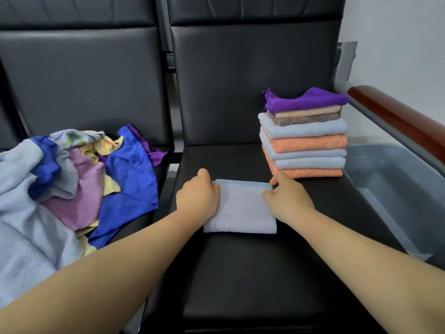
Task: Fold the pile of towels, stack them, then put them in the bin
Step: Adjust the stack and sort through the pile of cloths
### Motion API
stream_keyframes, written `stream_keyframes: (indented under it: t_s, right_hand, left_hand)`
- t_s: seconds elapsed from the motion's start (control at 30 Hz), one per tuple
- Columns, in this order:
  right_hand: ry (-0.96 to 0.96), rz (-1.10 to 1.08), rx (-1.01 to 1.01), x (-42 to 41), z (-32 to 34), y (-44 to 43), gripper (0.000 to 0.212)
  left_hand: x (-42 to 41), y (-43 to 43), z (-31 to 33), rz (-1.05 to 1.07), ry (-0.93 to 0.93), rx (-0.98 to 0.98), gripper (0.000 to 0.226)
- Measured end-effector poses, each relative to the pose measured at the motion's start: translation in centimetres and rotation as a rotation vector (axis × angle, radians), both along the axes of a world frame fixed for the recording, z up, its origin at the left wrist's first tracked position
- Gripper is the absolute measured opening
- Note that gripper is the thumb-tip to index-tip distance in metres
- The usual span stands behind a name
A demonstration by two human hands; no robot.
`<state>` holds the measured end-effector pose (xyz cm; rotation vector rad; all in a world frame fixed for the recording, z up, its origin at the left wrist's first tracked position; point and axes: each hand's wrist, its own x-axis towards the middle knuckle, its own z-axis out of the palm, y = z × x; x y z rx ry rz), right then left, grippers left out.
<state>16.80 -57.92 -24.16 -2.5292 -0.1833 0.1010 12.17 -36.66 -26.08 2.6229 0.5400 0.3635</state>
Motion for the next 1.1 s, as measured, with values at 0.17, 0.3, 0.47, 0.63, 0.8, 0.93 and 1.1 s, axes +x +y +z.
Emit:
stream_keyframes:
  t_s: [0.17,0.3,0.47,0.63,0.8,0.93,1.1]
  right_hand:
    - [0.16,-0.017,-0.199,-0.3,2.4,-0.7,0.041]
    - [0.305,0.067,-0.288,-1.7,3.0,-0.8,0.044]
    - [0.374,0.118,-0.078,-2.9,2.2,-0.1,0.025]
    - [0.342,0.084,0.343,-2.7,3.4,-0.5,0.03]
    - [0.041,0.082,0.498,-1.9,7.1,-1.3,0.024]
    - [-0.158,0.049,0.555,0.7,10.6,-2.4,0.015]
    - [-0.288,-0.039,0.575,7.5,15.6,-4.4,0.015]
  left_hand:
    - [-0.2,0.3,1.3,0.07,0.22,-0.08,0.042]
    - [-0.9,0.0,2.5,0.011,0.429,-0.155,0.045]
    - [-1.9,-0.4,2.8,0.008,0.319,-0.462,0.016]
    - [-3.0,-1.3,5.2,-0.021,0.042,-0.568,0.016]
    - [-2.3,-3.0,9.8,-0.112,-0.211,-0.402,0.016]
    - [1.4,-4.2,14.3,-0.175,-0.295,-0.399,0.015]
    - [9.1,-6.6,18.8,-0.191,-0.358,-0.454,0.016]
